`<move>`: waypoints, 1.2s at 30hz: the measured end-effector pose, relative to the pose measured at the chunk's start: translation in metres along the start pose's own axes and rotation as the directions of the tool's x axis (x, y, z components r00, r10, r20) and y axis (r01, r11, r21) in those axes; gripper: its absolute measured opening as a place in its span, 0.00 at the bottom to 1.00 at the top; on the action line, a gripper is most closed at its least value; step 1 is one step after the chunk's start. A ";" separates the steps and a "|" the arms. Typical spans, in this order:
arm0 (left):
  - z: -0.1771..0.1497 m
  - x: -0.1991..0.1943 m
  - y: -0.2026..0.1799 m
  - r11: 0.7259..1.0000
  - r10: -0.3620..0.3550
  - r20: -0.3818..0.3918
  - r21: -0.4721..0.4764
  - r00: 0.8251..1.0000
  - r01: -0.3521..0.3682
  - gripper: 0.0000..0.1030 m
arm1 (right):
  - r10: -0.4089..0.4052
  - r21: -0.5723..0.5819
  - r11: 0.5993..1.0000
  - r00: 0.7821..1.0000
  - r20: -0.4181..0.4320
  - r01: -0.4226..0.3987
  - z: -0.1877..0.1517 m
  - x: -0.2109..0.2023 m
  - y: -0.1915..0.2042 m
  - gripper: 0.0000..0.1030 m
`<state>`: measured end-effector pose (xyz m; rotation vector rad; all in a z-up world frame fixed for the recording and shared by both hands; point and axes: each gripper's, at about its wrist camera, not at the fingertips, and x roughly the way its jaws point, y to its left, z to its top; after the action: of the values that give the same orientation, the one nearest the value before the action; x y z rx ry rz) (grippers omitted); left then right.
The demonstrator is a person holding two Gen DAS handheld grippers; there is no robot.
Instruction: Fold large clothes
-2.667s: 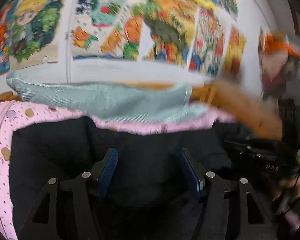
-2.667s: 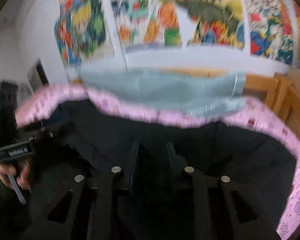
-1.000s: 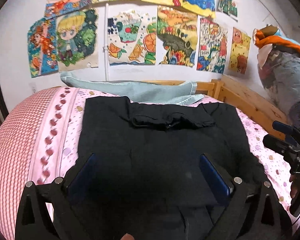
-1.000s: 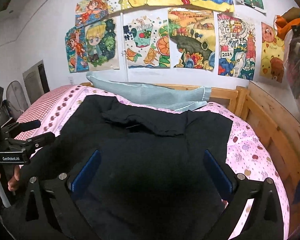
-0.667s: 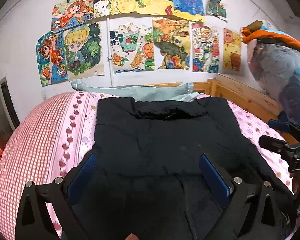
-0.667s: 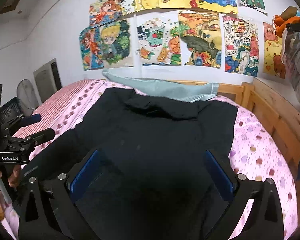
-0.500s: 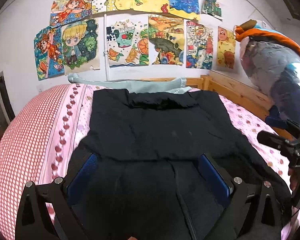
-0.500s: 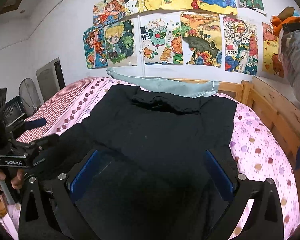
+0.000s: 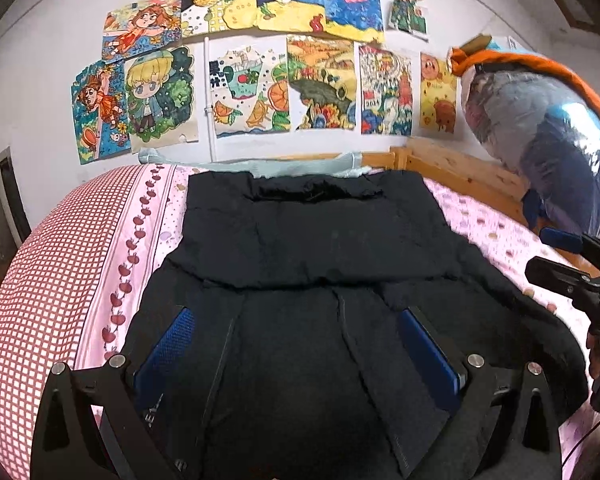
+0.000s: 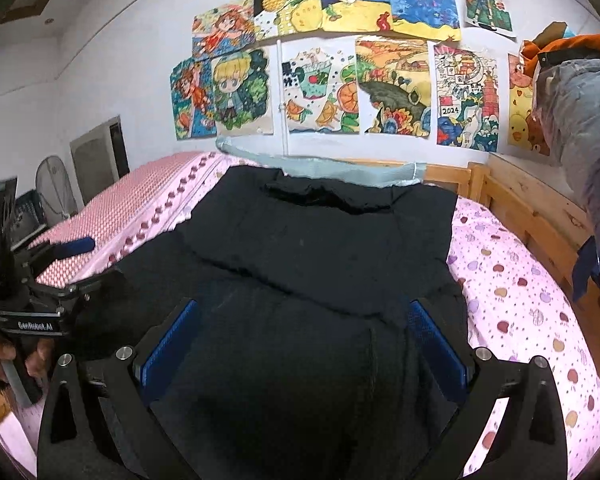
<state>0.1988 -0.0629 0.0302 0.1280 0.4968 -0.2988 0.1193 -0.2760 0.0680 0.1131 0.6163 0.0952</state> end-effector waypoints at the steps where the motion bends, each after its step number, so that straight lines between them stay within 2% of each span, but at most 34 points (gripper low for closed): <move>1: -0.002 0.000 0.000 1.000 0.002 -0.005 0.006 1.000 -0.002 1.00 | 0.005 -0.007 1.000 1.000 -0.012 -0.006 -0.005 0.001 0.001 0.98; 9: -0.023 -0.003 0.009 1.000 0.017 -0.054 0.002 0.998 -0.017 1.00 | 0.039 -0.063 0.997 0.995 -0.093 -0.045 -0.039 0.000 0.010 0.98; 13: -0.031 -0.015 0.013 1.000 0.009 -0.033 0.018 0.999 -0.008 1.00 | 0.063 -0.063 0.996 0.992 -0.108 -0.070 -0.052 -0.011 0.012 0.98; 21: -0.047 -0.039 0.030 0.997 -0.054 -0.021 0.046 0.998 0.055 1.00 | 0.118 -0.109 0.985 0.984 -0.135 -0.133 -0.067 -0.022 0.019 0.98; 29: -0.078 -0.055 0.040 0.985 -0.133 -0.091 0.098 0.987 0.141 1.00 | 0.170 -0.219 0.952 0.963 -0.211 -0.216 -0.084 -0.036 0.034 0.98; 36: -0.097 -0.054 0.037 0.977 -0.064 -0.152 0.192 0.986 0.093 1.00 | 0.169 -0.244 0.942 0.954 -0.247 -0.230 -0.099 -0.038 0.043 0.98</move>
<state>0.1215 0.0045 -0.0257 0.3269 0.6168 -0.4183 0.0284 -0.2302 0.0158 -0.1018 0.8096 0.3932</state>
